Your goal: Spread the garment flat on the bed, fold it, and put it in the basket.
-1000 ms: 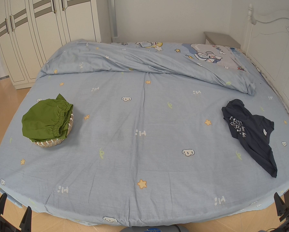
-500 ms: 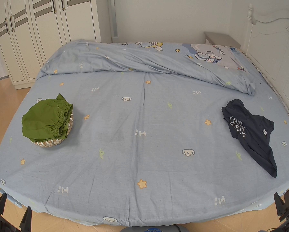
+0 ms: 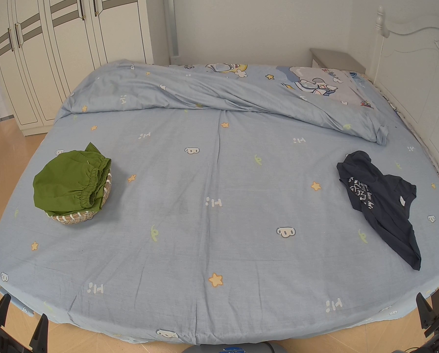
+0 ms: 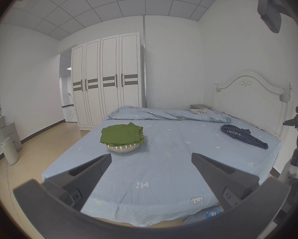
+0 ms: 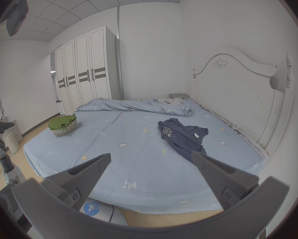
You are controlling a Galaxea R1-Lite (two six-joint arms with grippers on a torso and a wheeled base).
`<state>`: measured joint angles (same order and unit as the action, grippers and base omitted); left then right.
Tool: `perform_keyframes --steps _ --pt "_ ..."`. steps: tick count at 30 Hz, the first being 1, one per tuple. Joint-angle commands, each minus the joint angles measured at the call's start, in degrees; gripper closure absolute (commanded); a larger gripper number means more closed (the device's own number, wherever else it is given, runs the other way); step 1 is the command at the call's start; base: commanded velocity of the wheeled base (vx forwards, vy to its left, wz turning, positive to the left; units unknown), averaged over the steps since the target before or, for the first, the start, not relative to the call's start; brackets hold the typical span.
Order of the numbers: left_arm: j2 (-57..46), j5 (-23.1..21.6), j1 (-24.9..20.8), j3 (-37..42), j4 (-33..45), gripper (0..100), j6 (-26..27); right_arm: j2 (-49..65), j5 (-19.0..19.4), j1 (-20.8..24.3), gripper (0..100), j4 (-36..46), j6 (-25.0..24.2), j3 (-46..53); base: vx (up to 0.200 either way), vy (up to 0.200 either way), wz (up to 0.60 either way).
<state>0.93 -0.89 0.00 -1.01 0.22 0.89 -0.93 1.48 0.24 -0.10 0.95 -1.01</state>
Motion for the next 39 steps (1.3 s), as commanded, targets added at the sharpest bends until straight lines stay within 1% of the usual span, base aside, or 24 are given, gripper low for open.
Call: perform_keyframes --steps 1,39 --pt "-0.8 0.0 0.0 0.9 0.0 0 0.0 0.9 0.0 0.0 0 0.0 0.0 1.0 0.0 0.0 0.0" --pt "-0.8 0.0 0.0 0.9 0.0 0 0.0 0.9 0.0 0.0 0 0.0 0.0 1.0 0.0 0.0 0.0"
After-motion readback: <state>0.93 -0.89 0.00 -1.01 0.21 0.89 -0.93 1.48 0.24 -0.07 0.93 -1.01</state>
